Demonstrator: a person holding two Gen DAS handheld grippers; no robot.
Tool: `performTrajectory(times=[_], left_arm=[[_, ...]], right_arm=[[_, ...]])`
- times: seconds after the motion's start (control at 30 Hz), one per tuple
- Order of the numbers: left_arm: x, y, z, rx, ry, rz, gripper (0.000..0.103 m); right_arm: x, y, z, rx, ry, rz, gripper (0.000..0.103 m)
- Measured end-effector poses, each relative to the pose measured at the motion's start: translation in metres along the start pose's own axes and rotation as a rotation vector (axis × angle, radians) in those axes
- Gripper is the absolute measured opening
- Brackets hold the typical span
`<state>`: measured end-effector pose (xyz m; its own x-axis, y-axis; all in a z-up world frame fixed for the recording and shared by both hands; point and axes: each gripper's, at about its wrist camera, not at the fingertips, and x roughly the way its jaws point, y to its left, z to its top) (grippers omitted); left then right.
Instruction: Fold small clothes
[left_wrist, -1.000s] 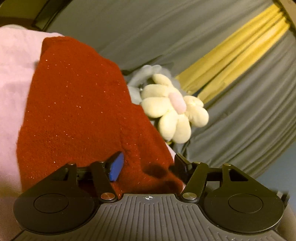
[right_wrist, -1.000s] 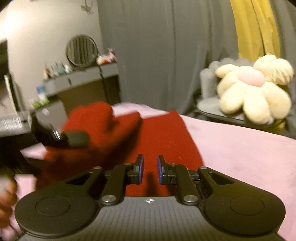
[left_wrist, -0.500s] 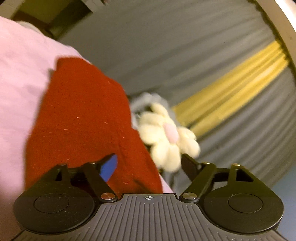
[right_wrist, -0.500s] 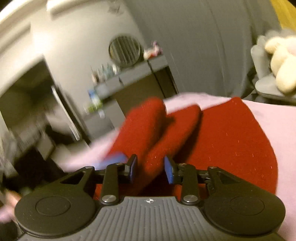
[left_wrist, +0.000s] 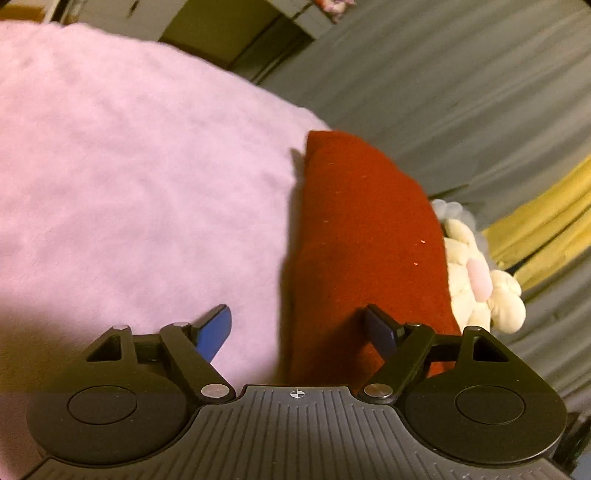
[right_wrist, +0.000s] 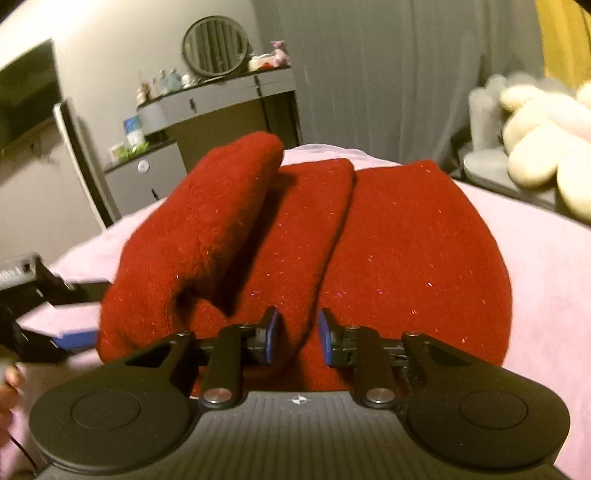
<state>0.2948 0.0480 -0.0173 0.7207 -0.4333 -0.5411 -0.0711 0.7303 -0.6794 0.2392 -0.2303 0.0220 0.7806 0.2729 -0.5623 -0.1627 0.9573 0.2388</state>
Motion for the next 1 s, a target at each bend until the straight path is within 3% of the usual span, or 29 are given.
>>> performTrajectory(times=[0.03,0.1,0.17,0.23,0.43,0.47,0.5,0.57,0.6,0.63,0.73,0.8,0.87,1.0], left_arm=[[0.005,-0.005,-0.001,0.018,0.008,0.004,0.083],[0.004,-0.004,0.001,0.028,0.015,0.01,0.083],[0.005,-0.005,0.002,0.035,0.021,0.016,0.084],[0.005,-0.005,0.003,0.041,0.025,0.017,0.084],[0.005,-0.006,-0.002,0.094,0.032,0.042,0.084],[0.006,-0.007,-0.002,0.103,0.034,0.045,0.084],[0.007,-0.008,-0.002,0.113,0.034,0.051,0.085],[0.003,-0.011,-0.003,0.128,0.027,0.069,0.085],[0.0,-0.014,-0.004,0.143,0.023,0.078,0.085],[-0.004,-0.018,-0.007,0.164,0.014,0.087,0.085],[-0.018,-0.034,-0.019,0.258,0.006,0.076,0.085],[-0.018,-0.044,-0.027,0.316,0.019,0.075,0.087],[-0.012,-0.054,-0.032,0.371,0.037,0.073,0.089],[0.008,-0.068,-0.036,0.415,0.103,0.064,0.092]], right_arm=[[-0.004,-0.005,0.003,0.048,-0.008,0.011,0.049],[-0.013,-0.015,0.006,0.135,-0.031,0.039,0.067],[-0.019,-0.03,0.013,0.249,-0.055,0.118,0.075],[-0.019,-0.044,0.02,0.378,-0.079,0.189,0.09],[0.032,-0.041,0.029,0.46,0.04,0.33,0.095],[0.042,-0.037,0.031,0.466,0.055,0.358,0.094],[0.048,-0.03,0.033,0.452,0.061,0.363,0.087],[0.051,-0.011,0.04,0.34,0.045,0.319,0.045],[0.052,0.0,0.042,0.264,0.048,0.27,0.032],[0.051,0.011,0.045,0.189,0.043,0.224,0.027],[0.025,0.044,0.05,-0.106,-0.076,0.056,0.024],[0.006,0.055,0.053,-0.224,-0.154,-0.043,0.024],[-0.007,0.06,0.052,-0.31,-0.219,-0.139,0.024],[-0.009,0.047,0.036,-0.365,-0.204,-0.289,0.024]])
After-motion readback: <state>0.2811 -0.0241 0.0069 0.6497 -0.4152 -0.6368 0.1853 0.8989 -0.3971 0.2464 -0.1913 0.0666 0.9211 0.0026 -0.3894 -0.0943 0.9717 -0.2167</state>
